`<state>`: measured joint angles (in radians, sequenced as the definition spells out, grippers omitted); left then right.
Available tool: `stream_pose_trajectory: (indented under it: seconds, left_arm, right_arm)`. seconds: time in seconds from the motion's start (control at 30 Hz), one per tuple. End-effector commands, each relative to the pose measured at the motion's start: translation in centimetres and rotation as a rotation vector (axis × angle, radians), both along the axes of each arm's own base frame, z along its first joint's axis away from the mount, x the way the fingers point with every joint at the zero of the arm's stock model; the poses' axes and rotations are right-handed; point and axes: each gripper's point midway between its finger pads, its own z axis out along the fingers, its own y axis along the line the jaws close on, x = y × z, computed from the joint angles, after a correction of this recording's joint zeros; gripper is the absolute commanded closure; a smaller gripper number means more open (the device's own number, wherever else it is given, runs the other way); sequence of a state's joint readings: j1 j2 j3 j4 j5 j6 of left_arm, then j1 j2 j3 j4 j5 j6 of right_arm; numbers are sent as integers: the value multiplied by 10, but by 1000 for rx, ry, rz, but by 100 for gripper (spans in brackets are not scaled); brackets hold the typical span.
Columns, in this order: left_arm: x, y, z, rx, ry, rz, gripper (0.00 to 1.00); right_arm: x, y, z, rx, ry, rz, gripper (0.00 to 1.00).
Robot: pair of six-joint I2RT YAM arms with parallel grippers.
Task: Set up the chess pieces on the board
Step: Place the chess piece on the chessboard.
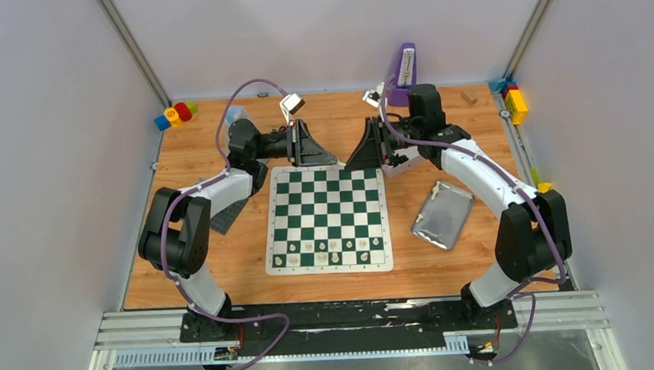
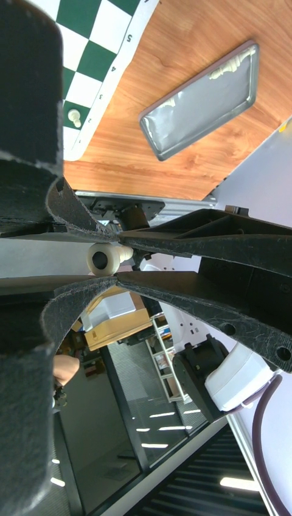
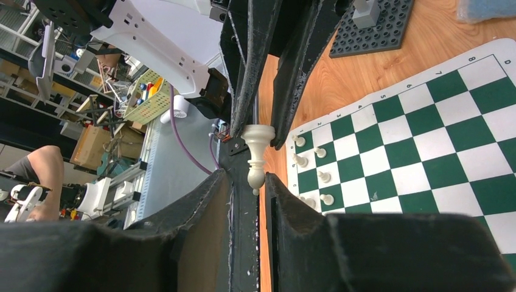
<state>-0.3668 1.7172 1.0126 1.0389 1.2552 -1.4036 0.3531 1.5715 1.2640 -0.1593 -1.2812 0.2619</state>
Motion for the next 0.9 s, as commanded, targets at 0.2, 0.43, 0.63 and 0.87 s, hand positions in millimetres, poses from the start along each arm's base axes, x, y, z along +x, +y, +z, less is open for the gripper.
stream_pose_trajectory:
  seconds: [0.2, 0.43, 0.63, 0.87]
  left_arm:
    - [-2, 1, 9, -26, -86, 6, 99]
    - [-3, 1, 6, -23, -89, 7, 95]
    - [-5, 2, -2, 0, -109, 14, 90]
    - [-8, 3, -12, 42, -100, 19, 81]
  right_arm:
    - [0, 4, 15, 33, -50, 36, 75]
    - [2, 4, 19, 33, -63, 26, 87]
    - [7, -1, 23, 31, -80, -3, 94]
    - [7, -4, 26, 28, -102, -17, 97]
